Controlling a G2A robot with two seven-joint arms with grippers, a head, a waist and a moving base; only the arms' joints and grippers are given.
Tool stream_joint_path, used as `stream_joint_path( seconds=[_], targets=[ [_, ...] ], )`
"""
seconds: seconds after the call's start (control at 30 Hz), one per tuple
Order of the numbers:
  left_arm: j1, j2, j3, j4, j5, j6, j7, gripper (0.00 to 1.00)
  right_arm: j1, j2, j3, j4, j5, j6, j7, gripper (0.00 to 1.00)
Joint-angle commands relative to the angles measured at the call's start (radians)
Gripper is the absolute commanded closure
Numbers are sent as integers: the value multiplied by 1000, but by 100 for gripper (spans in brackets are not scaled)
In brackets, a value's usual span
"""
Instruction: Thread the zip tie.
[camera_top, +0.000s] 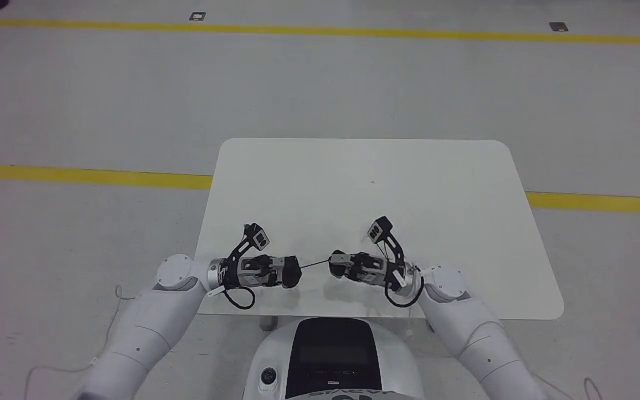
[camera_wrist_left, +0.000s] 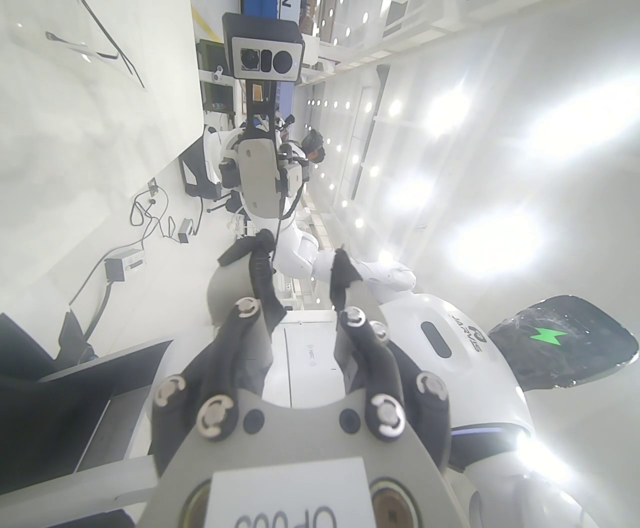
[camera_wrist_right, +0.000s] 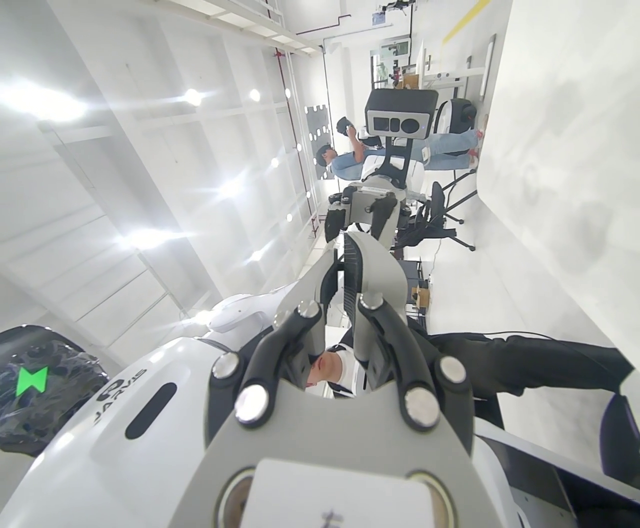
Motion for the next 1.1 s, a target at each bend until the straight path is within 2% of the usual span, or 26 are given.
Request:
stream_joint_path(
  seconds=[0.0,0.6,0.8,1.07],
  targets=[
    [0,0,0,0,0,0,0,0,-1,0,4,0,6,0,1,100],
    [0,0,0,0,0,0,0,0,-4,-3,14,3,20,1,-8,100],
    [4,2,13,-36,36,-3,29,0,-22,-4,-5,-30,54,10,-2,100],
    [-18,0,39,-53,79,-28,49,0,0,-17,-61,-3,99,3,9,100]
  ],
)
